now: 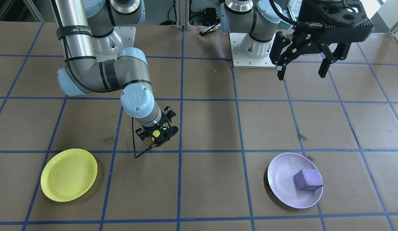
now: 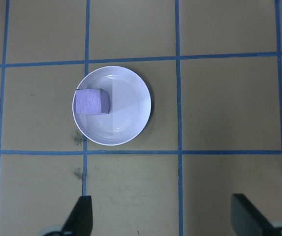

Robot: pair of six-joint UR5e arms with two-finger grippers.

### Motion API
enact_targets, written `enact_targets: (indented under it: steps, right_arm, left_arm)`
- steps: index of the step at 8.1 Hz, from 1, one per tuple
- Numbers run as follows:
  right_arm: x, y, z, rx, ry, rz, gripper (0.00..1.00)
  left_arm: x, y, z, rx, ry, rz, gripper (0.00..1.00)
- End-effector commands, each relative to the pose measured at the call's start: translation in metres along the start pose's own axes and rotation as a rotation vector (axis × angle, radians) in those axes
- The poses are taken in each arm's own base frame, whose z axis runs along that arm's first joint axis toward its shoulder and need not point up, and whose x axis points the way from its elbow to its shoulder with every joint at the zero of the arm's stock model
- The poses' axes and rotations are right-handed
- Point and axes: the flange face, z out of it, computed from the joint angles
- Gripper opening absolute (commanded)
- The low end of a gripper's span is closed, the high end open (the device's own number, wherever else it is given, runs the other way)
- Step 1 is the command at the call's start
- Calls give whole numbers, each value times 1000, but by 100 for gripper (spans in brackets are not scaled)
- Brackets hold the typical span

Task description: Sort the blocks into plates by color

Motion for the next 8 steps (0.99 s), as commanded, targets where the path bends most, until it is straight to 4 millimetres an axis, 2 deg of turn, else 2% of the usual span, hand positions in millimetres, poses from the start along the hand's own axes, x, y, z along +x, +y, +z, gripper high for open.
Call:
enact_targets:
  steps: [1, 3, 4, 5, 6, 8]
  right_arm:
    - [3, -3, 10, 62, 29, 17, 95]
    - [3, 1, 14, 58, 38, 155, 27]
    - [3, 1, 11, 65, 41, 160, 9]
    - [3, 0, 2, 80, 53, 161, 0]
    - [1, 0, -10, 97, 65, 158, 0]
    - [0, 12, -79, 180, 161, 170, 0]
  left_arm:
    - [3, 18, 33, -68, -6, 11, 100]
    - [3, 20, 36, -69, -16, 13, 100]
    - [4, 19, 41, -81, -3, 12, 100]
    - [5, 18, 43, -85, 0, 12, 100]
    - [5, 18, 44, -85, 1, 12, 100]
    - [6, 19, 45, -90, 7, 5, 100]
